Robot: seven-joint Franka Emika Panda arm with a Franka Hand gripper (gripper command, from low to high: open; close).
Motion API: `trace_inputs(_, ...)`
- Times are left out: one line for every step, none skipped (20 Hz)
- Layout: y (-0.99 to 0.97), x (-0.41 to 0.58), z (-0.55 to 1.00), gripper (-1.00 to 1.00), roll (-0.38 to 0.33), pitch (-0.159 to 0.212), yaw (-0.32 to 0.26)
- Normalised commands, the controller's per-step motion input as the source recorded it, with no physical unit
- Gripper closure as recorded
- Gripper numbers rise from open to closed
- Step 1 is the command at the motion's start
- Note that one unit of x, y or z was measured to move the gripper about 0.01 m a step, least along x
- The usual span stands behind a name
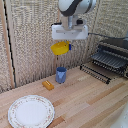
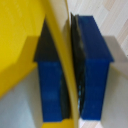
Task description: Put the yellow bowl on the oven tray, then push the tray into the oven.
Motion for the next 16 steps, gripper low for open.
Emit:
trace_inputs(-0.97,0.0,0.25,1.0,0.007,0.0,-0.085)
trace_inputs(-0.98,0.0,0.23,1.0,0.007,0.0,-0.081)
trace_inputs(-0.99,0.0,0.21,1.0,0.007,0.0,-0.08)
trace_inputs(-0.98,0.0,0.2,1.0,0.005,0.0,-0.084)
trace_inputs(-0.93,0.0,0.14,1.0,0.001,0.0,-0.102)
trace_inputs(-0.89,0.0,0.09,1.0,0.0,0.0,-0.12)
trace_inputs(-0.84,0.0,0.03,1.0,0.0,0.0,-0.141)
trace_inputs(-0.79,0.0,0.0,1.0,0.0,-0.002,-0.16)
trace_inputs(-0.79,0.0,0.0,1.0,0.0,-0.002,-0.164)
trace_inputs(-0.77,0.0,0.0,1.0,0.0,-0.002,-0.168)
trace_inputs(-0.77,0.0,0.0,1.0,0.0,-0.002,-0.168)
trace_inputs(-0.79,0.0,0.0,1.0,0.0,0.0,-0.162)
trace_inputs(-0.79,0.0,0.0,1.0,0.0,0.0,-0.162)
trace_inputs(-0.79,0.0,0.0,1.0,0.0,0.0,-0.16)
trace_inputs(-0.8,0.0,0.0,1.0,0.0,0.0,-0.158)
trace_inputs(-0.8,0.0,0.0,1.0,0.0,0.0,-0.155)
